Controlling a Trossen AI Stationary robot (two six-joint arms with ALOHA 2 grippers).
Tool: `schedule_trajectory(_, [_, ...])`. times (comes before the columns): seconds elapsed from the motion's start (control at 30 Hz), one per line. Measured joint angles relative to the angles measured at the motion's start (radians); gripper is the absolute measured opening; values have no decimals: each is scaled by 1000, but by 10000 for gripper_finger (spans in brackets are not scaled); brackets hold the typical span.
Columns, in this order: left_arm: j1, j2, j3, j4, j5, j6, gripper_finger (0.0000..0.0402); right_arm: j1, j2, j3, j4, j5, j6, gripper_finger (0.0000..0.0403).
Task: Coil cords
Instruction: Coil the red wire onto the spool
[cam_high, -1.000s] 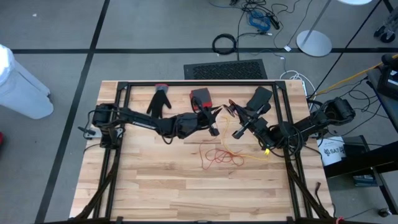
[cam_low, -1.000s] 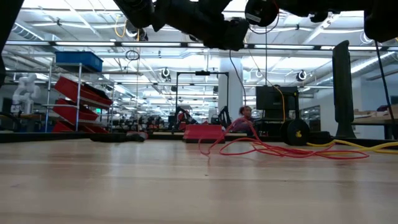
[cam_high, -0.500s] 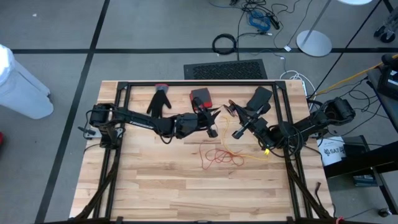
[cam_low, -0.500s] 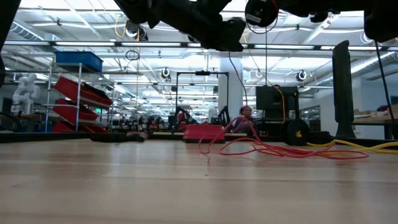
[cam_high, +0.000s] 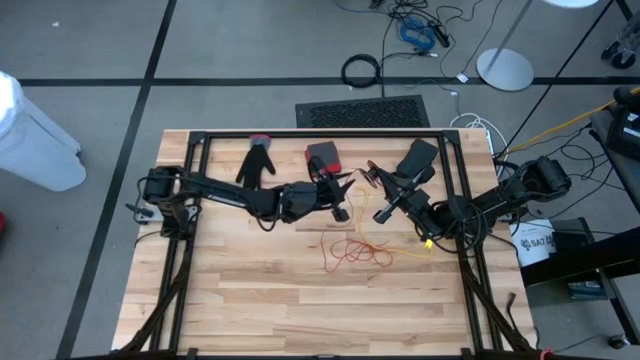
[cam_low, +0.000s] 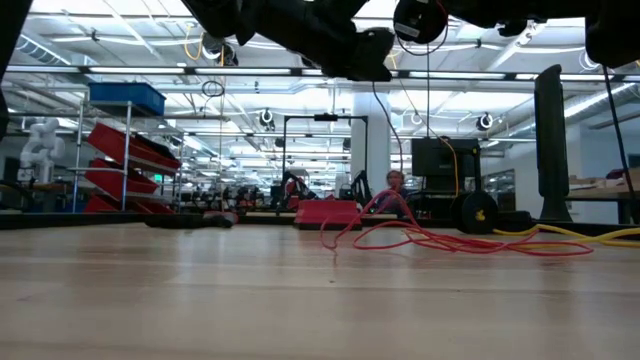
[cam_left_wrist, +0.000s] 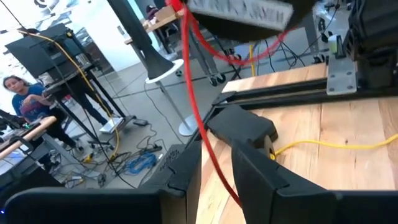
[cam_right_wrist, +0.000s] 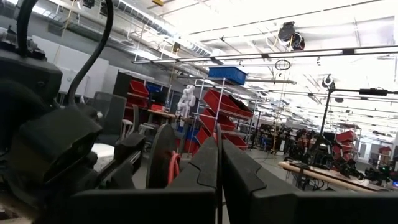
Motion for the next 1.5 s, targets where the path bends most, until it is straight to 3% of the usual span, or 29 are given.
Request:
schedule_trajectory(0.2, [0, -28, 0, -19, -15, 2, 96, 0, 0, 0, -2, 17, -2, 0])
schedule_trajectory(0.47, [14, -30, 0, -47, 77, -71, 96, 0, 0, 0, 0, 15, 2, 0])
schedule_trajectory(0.73, [48, -30, 0, -52, 81, -106, 95, -1, 0, 0, 1, 13, 5, 0])
schedule_trajectory(0.83, [53, -30, 0, -53, 80, -105, 78, -1, 0, 0, 1, 13, 5, 0])
schedule_trajectory(1.0, [54, -29, 0, -58, 83, -75, 11, -1, 0, 0, 1, 13, 4, 0])
schedule_trajectory(1.5, [75, 89, 0, -87, 102, -108, 2, -1, 0, 0, -2, 12, 13, 0])
